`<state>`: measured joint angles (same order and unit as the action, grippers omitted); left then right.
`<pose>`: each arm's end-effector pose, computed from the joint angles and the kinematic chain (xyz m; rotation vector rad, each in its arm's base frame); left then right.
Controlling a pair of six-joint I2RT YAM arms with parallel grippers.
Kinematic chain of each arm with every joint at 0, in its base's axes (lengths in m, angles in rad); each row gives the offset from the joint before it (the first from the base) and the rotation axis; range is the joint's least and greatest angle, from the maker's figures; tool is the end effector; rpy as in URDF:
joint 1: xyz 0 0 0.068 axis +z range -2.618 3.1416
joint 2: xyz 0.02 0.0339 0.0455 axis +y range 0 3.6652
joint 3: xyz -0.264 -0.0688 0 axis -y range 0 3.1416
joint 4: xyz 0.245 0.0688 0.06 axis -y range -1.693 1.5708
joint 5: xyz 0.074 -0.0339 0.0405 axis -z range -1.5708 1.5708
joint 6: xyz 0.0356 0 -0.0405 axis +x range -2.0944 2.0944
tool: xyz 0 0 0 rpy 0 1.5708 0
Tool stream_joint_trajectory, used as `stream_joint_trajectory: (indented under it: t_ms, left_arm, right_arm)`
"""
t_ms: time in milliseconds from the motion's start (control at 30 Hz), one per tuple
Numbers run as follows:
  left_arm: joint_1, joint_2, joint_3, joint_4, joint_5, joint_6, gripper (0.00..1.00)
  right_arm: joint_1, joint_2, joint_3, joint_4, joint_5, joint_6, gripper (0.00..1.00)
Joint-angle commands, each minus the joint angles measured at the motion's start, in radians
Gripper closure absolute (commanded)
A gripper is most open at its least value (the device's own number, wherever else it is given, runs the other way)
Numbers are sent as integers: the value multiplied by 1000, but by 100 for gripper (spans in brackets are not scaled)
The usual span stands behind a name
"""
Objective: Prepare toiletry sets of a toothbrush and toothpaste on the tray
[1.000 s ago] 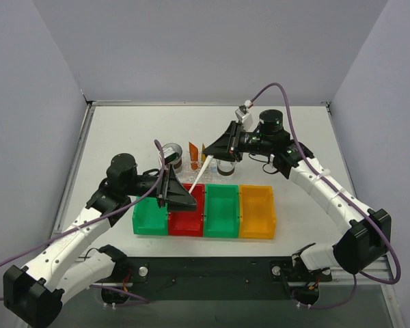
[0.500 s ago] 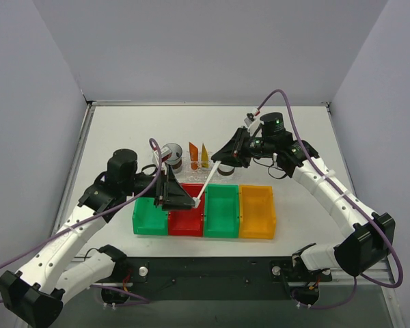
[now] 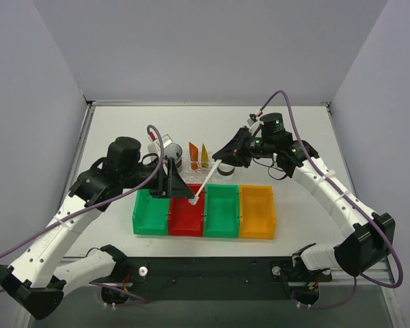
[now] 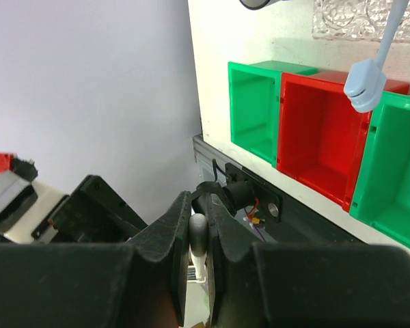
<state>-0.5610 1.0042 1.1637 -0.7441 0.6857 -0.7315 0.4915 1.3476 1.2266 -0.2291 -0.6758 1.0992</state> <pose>0.1534 -0.1230 0.3784 0.2488 2.3772 -1.4285 0.2607 0.1648 0.3660 0.1410 2.2397 1.6245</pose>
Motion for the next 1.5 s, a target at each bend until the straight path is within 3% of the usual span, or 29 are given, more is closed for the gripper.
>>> stream_joint_trajectory:
  t_ms: [0, 133, 333, 700, 800, 833, 1000, 1100, 1133, 1167, 1267, 1467]
  left_arm:
    - [-107, 29, 76, -121, -181, 138, 35]
    - [-192, 73, 131, -199, -297, 182, 34]
    - [-201, 85, 137, -179, -345, 173, 39]
    - [-206, 143, 156, -169, -339, 211, 52]
    - [-208, 140, 157, -156, -327, 216, 61]
    - [-208, 140, 153, -155, -319, 219, 70]
    - [-208, 139, 143, -138, -298, 228, 97]
    - [-206, 132, 136, -150, -299, 242, 100]
    - [-201, 131, 137, -162, -307, 260, 100]
    - [-198, 132, 143, -179, -320, 274, 100]
    - [-157, 145, 155, -288, -360, 354, 100]
    - [-57, 203, 241, -544, -445, 541, 100]
  right_arm:
    - [7, -27, 21, 11, 33, 39, 100]
    - [10, -19, 20, 25, 30, 53, 100]
    - [15, -16, 19, 30, 27, 56, 100]
    - [19, -8, 14, 30, 30, 57, 100]
    - [19, -5, 8, 28, 35, 56, 100]
    - [19, -2, 7, 30, 35, 56, 100]
    - [19, 4, 2, 28, 36, 45, 100]
    - [19, 5, 4, 24, 41, 33, 99]
    - [16, 2, 7, 22, 45, 28, 94]
    - [15, 1, 5, 13, 59, 22, 80]
    - [-8, -21, 14, -18, 85, -16, 58]
    - [-99, -80, 19, -64, 114, -104, 49]
